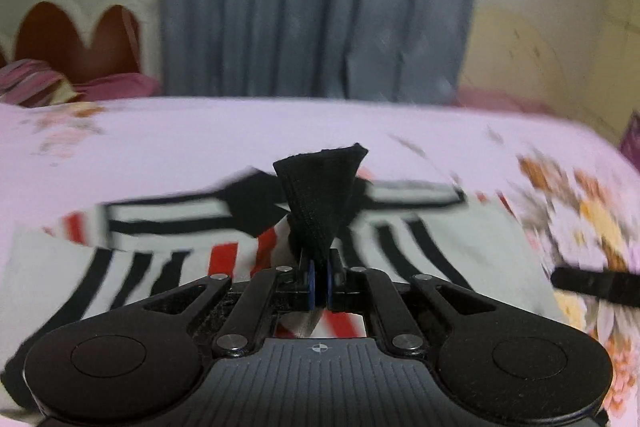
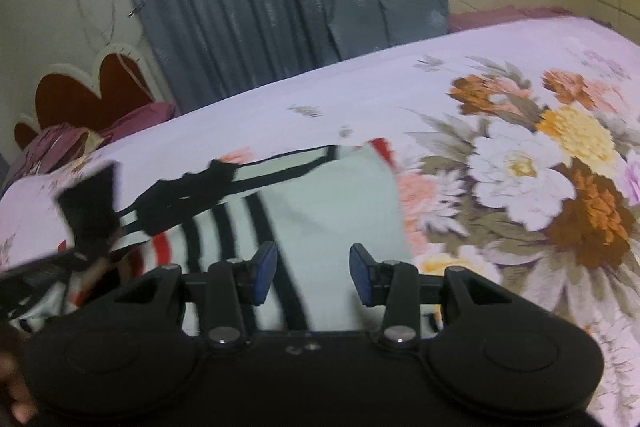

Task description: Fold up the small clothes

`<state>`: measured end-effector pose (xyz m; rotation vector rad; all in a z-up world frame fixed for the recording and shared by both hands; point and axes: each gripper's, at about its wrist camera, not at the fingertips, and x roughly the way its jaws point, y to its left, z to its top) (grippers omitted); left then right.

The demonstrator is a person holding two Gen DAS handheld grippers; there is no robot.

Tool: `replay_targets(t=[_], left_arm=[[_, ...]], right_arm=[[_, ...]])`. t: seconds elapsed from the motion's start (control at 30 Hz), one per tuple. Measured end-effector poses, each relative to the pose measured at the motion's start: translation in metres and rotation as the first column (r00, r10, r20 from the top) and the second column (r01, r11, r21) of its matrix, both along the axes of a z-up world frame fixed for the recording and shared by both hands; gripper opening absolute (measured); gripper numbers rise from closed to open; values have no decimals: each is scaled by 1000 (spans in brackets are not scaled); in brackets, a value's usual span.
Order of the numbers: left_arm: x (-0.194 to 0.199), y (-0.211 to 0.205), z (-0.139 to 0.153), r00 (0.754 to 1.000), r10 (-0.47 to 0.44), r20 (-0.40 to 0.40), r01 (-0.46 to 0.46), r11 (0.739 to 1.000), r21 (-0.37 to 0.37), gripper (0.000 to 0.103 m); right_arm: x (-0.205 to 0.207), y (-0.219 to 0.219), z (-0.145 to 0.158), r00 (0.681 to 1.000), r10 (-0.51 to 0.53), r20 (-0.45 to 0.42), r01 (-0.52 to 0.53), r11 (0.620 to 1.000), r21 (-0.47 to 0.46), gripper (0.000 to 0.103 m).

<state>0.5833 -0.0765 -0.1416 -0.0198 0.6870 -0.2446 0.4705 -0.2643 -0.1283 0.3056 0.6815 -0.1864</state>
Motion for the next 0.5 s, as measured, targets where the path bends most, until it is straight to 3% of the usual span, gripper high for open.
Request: replay_targets(t=[0.1, 0.2, 0.3, 0.37, 0.43, 0.5], left_arm=[[-13, -44, -14, 998, -50, -35, 52, 998, 45, 4], [-25, -72, -27, 992, -95, -83, 102, 991, 90, 5], [-34, -86, -32, 991, -118, -64, 126, 981, 146, 5], [-35, -91, -33, 987, -149, -61, 156, 978, 140, 16], [-36, -82, -27, 980, -186, -73, 192, 978, 85, 33], [-42, -66, -19, 981, -184, -64, 187, 981, 44, 36]], right_arm=[[-6, -22, -4, 1000, -17, -8, 17, 1000, 19, 40], [-11, -40, -9, 1000, -24, -16, 25, 998, 57, 47], [-13, -50, -13, 1000, -22, -17, 23, 996, 89, 55], [-11, -53, -16, 1000, -16, -19, 18, 992, 123, 55], [-8, -53, -17, 1000, -4, -17, 7, 986, 165, 55], [-2, -49, -17, 1000, 11, -14, -8, 981, 196, 55]])
